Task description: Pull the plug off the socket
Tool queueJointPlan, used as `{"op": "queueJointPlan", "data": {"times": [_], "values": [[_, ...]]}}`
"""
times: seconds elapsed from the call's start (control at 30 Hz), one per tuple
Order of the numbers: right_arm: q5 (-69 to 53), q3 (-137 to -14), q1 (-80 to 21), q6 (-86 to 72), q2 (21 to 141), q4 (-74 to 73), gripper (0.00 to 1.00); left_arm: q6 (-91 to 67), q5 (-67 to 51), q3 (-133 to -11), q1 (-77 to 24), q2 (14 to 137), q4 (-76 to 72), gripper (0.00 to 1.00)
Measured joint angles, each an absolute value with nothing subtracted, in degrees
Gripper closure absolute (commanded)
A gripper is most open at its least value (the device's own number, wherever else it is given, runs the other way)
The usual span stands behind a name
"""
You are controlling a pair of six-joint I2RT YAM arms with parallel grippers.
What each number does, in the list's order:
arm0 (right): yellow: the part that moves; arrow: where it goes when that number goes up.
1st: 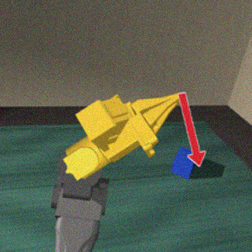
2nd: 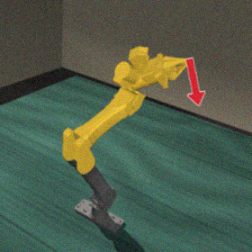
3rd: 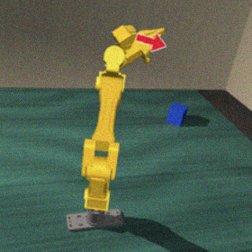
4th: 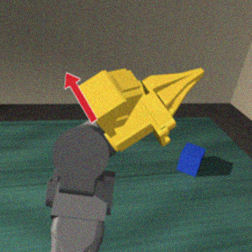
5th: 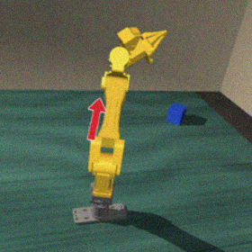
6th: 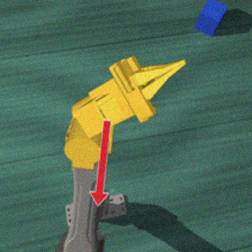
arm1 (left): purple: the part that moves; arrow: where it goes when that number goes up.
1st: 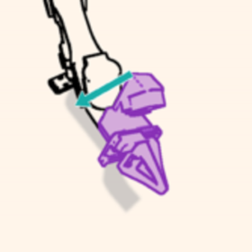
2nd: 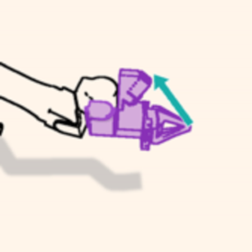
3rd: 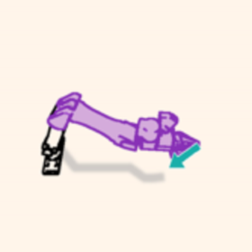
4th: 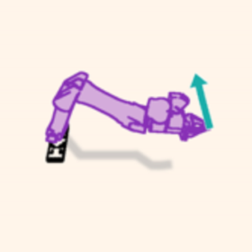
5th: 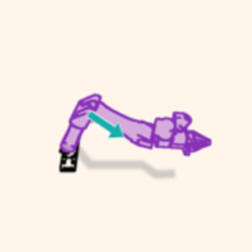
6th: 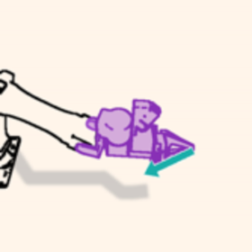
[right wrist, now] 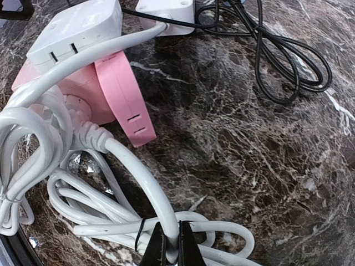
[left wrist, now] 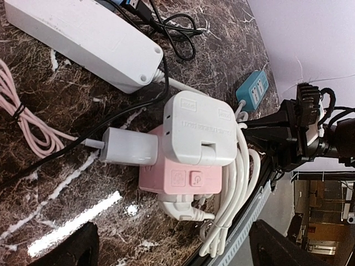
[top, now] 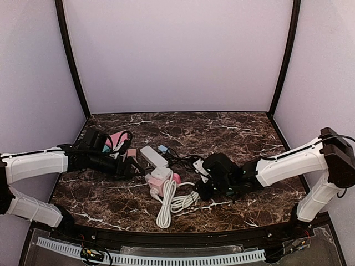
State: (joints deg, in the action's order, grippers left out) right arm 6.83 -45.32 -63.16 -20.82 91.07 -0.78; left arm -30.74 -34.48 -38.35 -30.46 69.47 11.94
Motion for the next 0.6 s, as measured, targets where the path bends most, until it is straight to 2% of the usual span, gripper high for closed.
{"op": "queueJointPlan", "data": {"times": [0.2, 0.33, 0.43, 0.6], "values": [[7.7, -43.7, -62.6, -22.3, 88.3, -2.9, 0.56, -32.3, -34.4, -38.1, -30.9, 72.6, 8.8, 0.08], [7.8, -43.7, -62.6, -22.5, 85.8, -5.4, 0.38, -33.9, -34.0, -37.4, -31.2, 72.9, 5.9, 0.1], [7.8, -44.1, -62.6, -22.7, 83.9, -7.6, 0.33, -34.8, -34.2, -37.4, -31.6, 73.2, 3.8, 0.13], [7.7, -47.0, -62.8, -22.6, 81.8, -9.5, 0.31, -35.3, -35.0, -38.6, -33.1, 75.0, 2.0, 0.14]]}}
